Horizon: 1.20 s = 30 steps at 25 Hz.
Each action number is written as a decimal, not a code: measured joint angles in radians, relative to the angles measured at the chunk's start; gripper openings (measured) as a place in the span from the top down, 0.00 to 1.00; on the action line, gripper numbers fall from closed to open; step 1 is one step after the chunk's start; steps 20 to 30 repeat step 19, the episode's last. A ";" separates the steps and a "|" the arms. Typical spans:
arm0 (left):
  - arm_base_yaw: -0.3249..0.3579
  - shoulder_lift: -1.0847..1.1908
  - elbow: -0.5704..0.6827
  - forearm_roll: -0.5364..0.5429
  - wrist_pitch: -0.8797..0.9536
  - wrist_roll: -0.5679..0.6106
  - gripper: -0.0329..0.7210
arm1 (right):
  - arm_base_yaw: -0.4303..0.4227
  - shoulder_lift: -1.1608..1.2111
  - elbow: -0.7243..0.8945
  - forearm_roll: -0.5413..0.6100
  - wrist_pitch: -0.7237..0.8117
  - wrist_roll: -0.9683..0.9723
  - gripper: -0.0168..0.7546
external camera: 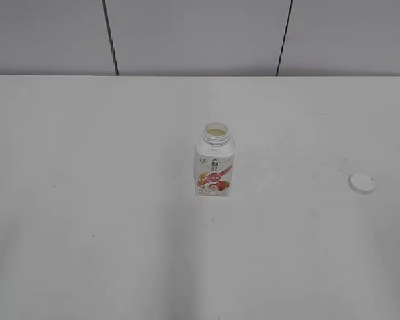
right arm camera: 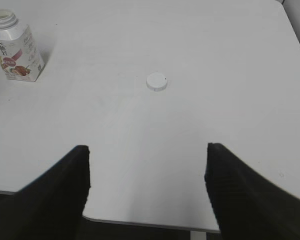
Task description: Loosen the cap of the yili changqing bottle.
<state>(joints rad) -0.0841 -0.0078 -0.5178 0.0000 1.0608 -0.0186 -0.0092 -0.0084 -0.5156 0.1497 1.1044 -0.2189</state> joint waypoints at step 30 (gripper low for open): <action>0.011 0.000 0.000 -0.005 -0.001 0.000 0.24 | 0.000 0.000 0.000 0.000 0.000 0.001 0.24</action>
